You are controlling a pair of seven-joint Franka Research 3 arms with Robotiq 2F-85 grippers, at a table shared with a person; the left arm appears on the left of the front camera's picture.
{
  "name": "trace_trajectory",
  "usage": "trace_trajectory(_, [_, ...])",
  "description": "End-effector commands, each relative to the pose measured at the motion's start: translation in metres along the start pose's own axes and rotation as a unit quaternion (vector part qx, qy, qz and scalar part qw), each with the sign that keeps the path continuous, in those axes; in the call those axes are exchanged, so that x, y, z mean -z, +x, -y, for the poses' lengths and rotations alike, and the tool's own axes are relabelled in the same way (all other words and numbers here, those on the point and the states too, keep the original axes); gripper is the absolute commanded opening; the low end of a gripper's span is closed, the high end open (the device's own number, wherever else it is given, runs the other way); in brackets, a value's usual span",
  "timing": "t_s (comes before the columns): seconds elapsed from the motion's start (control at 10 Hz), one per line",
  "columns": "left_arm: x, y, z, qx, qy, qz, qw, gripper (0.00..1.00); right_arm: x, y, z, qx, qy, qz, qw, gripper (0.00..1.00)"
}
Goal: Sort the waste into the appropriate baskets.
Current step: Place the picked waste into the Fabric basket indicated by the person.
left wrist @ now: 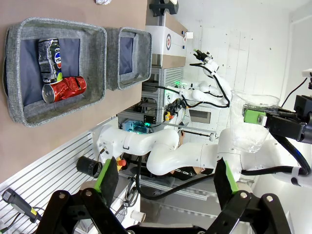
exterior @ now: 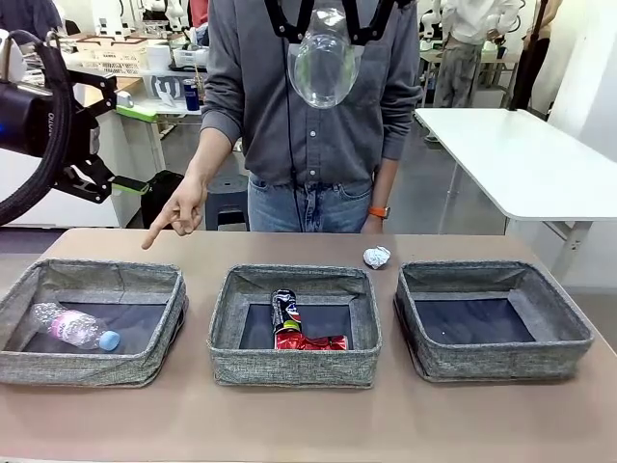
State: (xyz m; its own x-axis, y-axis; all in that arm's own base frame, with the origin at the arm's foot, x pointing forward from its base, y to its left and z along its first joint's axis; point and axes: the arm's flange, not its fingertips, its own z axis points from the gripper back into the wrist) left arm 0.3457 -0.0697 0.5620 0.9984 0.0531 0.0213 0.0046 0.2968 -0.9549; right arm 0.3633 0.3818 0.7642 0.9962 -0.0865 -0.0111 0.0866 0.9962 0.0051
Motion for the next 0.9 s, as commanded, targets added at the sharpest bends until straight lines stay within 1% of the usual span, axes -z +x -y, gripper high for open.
trace_trajectory(0.0, [0.000,-0.001,0.001,0.009,-0.012,0.000,1.000,1.00,-0.002,-0.002,0.002,0.008,-0.002,0.005,1.000,0.41])
trace_trajectory(0.1, [0.000,-0.001,0.001,0.009,-0.012,0.000,1.000,1.00,-0.002,-0.002,0.002,0.008,-0.002,0.005,1.000,0.41])
trace_trajectory(0.2, [0.000,0.000,0.000,0.000,0.000,0.000,1.000,1.00,0.000,0.000,0.000,0.000,0.000,0.000,1.000,0.41])
trace_trajectory(0.3, [-0.013,-0.001,-0.003,0.012,0.075,0.004,0.997,1.00,0.006,0.002,-0.010,-0.072,0.018,0.021,0.997,0.41])
trace_trajectory(0.4, [-0.032,-0.005,-0.012,-0.002,0.122,0.017,0.992,1.00,0.022,0.009,-0.035,-0.140,0.034,0.029,0.989,0.41])
trace_trajectory(0.5, [-0.065,-0.014,-0.026,-0.035,0.169,0.041,0.984,1.00,0.043,0.016,-0.064,-0.200,0.061,0.028,0.977,0.41])
trace_trajectory(0.6, [-0.102,-0.028,-0.039,-0.073,0.185,0.082,0.976,1.00,0.064,0.022,-0.091,-0.227,0.078,0.018,0.971,0.41])
trace_trajectory(0.7, [-0.138,-0.054,-0.049,-0.105,0.173,0.115,0.973,1.00,0.088,0.028,-0.122,-0.256,0.107,0.017,0.961,0.41])
trace_trajectory(0.8, [-0.166,-0.085,-0.061,-0.131,0.166,0.149,0.966,1.00,0.116,0.029,-0.164,-0.305,0.132,0.000,0.943,0.41])
